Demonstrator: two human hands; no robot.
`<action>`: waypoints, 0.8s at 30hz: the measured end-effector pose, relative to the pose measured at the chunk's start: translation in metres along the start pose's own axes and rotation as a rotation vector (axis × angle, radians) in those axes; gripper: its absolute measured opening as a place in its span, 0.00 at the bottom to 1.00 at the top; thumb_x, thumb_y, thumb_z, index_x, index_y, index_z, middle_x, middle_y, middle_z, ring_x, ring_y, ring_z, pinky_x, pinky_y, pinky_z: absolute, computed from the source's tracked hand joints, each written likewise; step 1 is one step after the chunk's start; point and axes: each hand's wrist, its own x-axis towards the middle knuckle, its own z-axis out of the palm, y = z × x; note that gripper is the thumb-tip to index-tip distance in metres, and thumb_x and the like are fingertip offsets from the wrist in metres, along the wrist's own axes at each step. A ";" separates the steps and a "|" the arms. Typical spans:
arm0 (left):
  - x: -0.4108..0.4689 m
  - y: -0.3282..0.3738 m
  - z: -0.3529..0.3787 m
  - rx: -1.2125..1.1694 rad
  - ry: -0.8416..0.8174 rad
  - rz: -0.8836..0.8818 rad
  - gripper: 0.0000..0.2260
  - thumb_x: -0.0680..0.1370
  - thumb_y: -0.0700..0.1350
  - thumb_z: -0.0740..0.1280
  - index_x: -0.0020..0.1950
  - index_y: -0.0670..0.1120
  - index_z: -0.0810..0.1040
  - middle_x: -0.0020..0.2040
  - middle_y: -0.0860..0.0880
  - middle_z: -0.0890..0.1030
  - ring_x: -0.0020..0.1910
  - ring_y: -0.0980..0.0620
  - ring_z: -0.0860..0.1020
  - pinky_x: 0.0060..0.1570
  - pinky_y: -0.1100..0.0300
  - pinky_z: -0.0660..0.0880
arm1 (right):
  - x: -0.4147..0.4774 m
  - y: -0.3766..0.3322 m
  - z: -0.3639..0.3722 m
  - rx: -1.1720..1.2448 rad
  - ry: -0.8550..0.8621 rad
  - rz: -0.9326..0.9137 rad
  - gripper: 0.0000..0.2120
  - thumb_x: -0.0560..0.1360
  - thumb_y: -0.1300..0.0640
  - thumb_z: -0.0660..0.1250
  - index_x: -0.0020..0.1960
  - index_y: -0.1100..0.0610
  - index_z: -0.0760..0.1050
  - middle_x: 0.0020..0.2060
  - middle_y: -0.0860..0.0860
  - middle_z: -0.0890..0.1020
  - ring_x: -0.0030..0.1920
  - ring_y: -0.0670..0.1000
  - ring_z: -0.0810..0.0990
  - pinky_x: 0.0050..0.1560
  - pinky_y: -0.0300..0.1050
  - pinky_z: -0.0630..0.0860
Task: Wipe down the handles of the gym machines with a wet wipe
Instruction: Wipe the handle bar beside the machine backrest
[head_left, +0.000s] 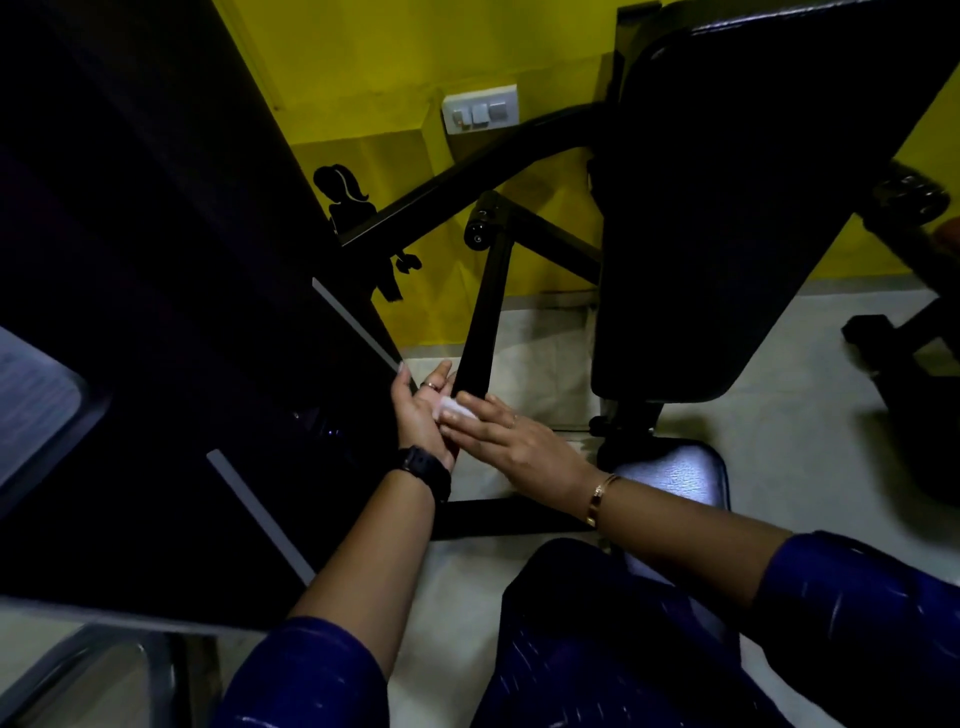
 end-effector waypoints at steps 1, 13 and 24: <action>-0.001 -0.001 0.001 0.019 0.016 0.028 0.33 0.80 0.64 0.48 0.73 0.42 0.68 0.64 0.40 0.76 0.59 0.42 0.78 0.63 0.48 0.73 | 0.007 -0.004 0.003 0.070 0.034 0.080 0.30 0.72 0.75 0.55 0.73 0.62 0.65 0.73 0.56 0.66 0.75 0.56 0.58 0.77 0.47 0.51; -0.003 -0.013 -0.029 1.565 -0.134 0.987 0.33 0.78 0.48 0.55 0.79 0.41 0.45 0.78 0.45 0.47 0.77 0.54 0.42 0.75 0.64 0.44 | 0.015 0.018 0.020 0.262 0.150 0.360 0.28 0.74 0.73 0.56 0.74 0.64 0.62 0.73 0.56 0.64 0.76 0.50 0.57 0.75 0.40 0.53; 0.009 0.008 -0.040 1.866 -0.714 1.664 0.19 0.75 0.43 0.63 0.64 0.39 0.78 0.64 0.39 0.78 0.67 0.36 0.72 0.67 0.42 0.69 | 0.005 0.054 0.029 0.215 0.127 0.286 0.32 0.74 0.74 0.61 0.76 0.61 0.59 0.76 0.53 0.58 0.77 0.49 0.54 0.75 0.38 0.51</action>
